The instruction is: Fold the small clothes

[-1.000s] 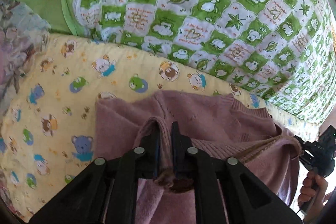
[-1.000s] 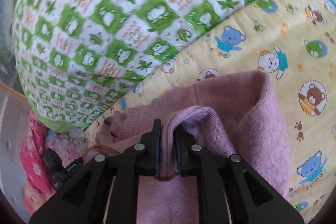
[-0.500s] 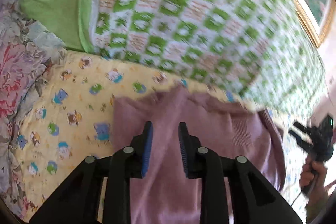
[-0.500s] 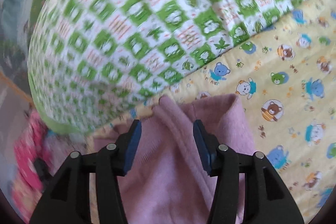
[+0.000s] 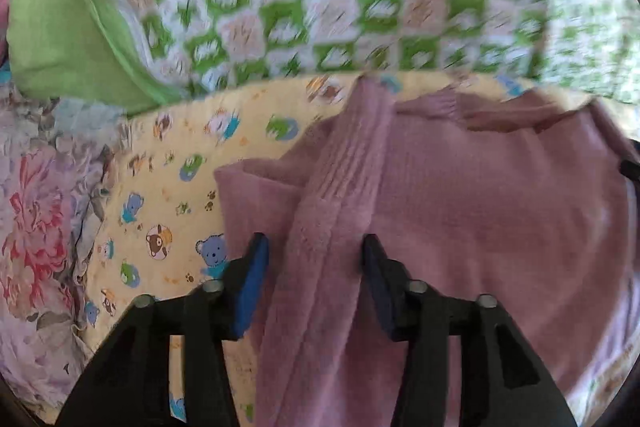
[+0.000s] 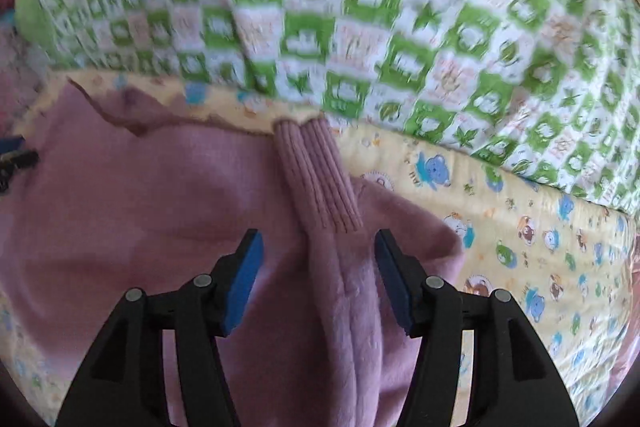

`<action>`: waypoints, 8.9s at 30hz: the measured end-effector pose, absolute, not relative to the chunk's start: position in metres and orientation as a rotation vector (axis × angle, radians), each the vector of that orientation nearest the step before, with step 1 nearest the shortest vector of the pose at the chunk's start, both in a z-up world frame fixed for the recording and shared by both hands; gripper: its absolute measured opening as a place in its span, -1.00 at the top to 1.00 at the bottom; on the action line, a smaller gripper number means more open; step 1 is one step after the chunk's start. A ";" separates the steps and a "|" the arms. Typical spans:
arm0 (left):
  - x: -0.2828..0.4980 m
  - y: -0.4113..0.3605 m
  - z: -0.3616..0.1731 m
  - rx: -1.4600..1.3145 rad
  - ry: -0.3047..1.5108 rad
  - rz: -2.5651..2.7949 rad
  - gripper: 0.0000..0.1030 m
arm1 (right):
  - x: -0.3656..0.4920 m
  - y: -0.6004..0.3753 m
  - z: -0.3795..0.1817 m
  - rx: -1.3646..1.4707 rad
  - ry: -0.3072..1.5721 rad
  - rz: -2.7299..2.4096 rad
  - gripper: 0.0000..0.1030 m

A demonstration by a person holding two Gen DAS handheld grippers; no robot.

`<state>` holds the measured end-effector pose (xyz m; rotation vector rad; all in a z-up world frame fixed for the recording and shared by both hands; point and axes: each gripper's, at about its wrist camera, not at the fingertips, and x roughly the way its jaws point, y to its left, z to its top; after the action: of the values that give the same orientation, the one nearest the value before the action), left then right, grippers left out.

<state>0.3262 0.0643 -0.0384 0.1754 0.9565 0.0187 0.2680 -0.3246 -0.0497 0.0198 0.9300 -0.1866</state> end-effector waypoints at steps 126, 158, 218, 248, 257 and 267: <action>0.170 0.154 -0.097 -0.736 1.028 0.246 0.04 | 0.347 -0.136 -0.021 0.408 0.903 0.328 -0.17; 0.170 0.136 -0.073 -0.556 0.943 0.099 0.88 | 0.408 -0.029 -0.057 0.076 1.129 0.036 0.61; 0.160 -0.158 -0.058 -0.031 1.060 -0.733 0.15 | 0.135 -0.404 -0.011 0.572 0.739 -0.158 -0.13; 0.224 -0.097 -0.103 -0.198 1.199 -0.421 -0.24 | 0.121 -0.386 -0.082 0.631 0.847 -0.185 0.72; 0.231 -0.077 -0.084 -0.252 1.167 -0.420 -0.22 | 0.099 -0.381 -0.054 0.653 0.757 -0.184 -0.37; 0.294 -0.082 -0.063 -0.302 1.143 -0.374 -0.35 | 0.132 -0.409 -0.061 0.701 0.745 -0.145 -0.39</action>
<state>0.2941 -0.0821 -0.0625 -0.3017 1.1427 -0.3744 0.1323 -0.4090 -0.0607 0.7005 0.7447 -0.1453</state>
